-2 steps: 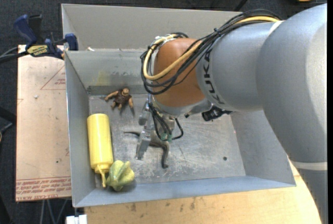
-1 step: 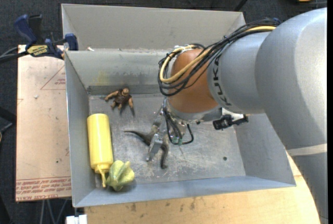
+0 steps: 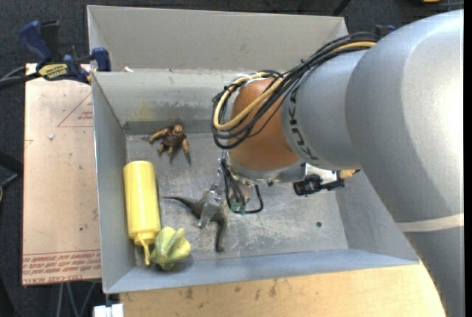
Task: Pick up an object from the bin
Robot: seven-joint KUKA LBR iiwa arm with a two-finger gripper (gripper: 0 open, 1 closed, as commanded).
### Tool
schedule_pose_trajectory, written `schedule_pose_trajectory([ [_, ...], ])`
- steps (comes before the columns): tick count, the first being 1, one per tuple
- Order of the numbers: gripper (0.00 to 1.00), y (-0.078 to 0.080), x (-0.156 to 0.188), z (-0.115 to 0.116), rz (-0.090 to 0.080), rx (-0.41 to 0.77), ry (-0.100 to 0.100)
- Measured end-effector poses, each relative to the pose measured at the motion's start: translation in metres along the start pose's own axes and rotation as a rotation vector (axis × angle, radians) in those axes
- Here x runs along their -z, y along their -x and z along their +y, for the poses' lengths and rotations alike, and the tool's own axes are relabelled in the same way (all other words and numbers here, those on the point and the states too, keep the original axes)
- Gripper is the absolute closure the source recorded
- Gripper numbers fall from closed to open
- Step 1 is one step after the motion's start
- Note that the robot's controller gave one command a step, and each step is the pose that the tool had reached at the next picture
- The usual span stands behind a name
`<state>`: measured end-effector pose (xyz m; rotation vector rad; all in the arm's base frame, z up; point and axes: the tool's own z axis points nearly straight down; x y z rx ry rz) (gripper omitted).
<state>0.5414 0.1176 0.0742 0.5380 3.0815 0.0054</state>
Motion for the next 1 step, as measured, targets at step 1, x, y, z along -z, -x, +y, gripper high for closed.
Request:
schedule_pose_trajectory([
  [1,1.00,0.0001,0.0000,-0.0001,0.000,0.000,0.000],
])
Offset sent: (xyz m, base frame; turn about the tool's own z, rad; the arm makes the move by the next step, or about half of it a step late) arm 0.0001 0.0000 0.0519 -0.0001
